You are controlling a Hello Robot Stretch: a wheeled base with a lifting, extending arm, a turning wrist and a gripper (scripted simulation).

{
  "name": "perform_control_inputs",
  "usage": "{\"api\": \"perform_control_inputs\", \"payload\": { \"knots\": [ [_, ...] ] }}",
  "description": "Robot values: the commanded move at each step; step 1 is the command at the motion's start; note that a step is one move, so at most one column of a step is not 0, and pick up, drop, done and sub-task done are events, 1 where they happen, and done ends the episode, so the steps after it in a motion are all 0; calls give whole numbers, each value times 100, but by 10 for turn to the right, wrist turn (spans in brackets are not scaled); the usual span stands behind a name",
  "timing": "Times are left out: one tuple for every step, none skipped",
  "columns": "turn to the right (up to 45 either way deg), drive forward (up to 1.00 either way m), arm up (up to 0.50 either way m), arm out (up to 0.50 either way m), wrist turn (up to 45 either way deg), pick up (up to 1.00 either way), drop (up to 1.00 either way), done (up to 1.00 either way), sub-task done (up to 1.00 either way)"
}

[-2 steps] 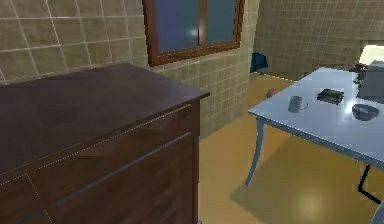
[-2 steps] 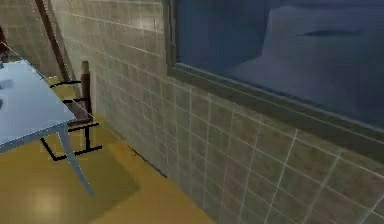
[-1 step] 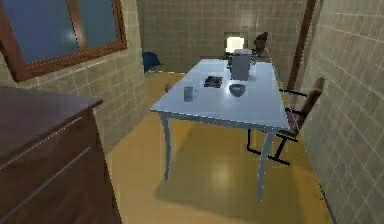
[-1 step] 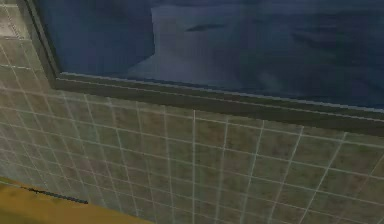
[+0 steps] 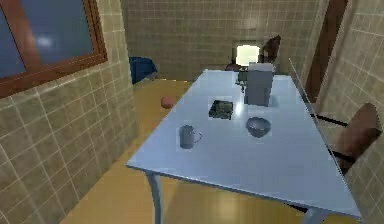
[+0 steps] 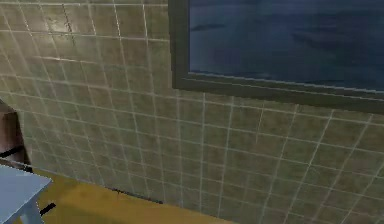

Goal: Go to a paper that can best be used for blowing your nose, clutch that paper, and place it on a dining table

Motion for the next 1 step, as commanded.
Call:
{"api": "perform_control_inputs", "payload": {
  "knots": [
    [-360, 0, 0, 0, 0, 0, 0, 0, 0]
  ]
}}
